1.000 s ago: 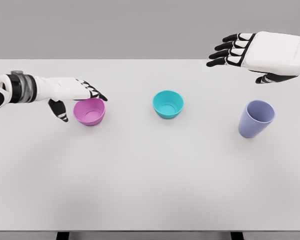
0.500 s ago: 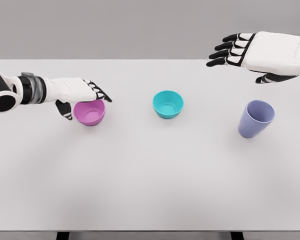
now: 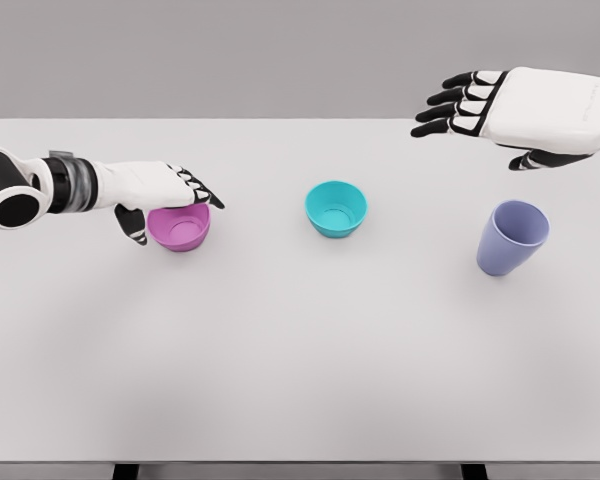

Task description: Stacking bowl and cup with both arms

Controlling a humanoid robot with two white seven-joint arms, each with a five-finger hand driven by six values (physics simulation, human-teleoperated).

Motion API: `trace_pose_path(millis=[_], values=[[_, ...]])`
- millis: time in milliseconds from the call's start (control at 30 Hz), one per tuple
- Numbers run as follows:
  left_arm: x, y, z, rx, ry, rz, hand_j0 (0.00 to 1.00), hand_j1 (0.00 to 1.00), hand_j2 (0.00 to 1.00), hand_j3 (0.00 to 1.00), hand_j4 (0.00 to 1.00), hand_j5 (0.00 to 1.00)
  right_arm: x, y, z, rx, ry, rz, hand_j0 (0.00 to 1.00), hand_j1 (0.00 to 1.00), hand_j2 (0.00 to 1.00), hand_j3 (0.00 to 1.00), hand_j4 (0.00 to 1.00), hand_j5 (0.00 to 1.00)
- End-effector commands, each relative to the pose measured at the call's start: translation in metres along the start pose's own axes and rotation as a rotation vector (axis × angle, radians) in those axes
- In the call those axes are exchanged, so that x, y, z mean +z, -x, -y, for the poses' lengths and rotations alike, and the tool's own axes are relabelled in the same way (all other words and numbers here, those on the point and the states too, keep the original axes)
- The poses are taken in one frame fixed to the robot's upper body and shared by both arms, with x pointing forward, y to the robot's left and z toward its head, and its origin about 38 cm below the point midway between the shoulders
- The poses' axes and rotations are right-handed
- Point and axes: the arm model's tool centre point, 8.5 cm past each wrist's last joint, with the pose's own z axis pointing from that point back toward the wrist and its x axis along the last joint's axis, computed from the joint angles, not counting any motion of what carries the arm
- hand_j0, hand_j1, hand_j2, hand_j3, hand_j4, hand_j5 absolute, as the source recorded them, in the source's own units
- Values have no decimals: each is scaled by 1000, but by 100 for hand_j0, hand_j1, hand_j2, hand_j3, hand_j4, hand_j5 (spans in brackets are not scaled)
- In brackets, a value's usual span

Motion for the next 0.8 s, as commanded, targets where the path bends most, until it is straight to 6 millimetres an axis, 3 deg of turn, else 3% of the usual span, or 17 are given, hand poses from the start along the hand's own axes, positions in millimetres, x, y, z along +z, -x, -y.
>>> trace_pose_path(millis=[0,767], values=[[-1,1,0,4,0,-2,100,100,100,100,100,100,0,0,0,-5,2,0,100,100,100,100,100,100],[-16,6,3,32,12,-1,100,100,100,100,100,100,-7,-4,-10,-32,0,18,100,100,100,100,100,100]])
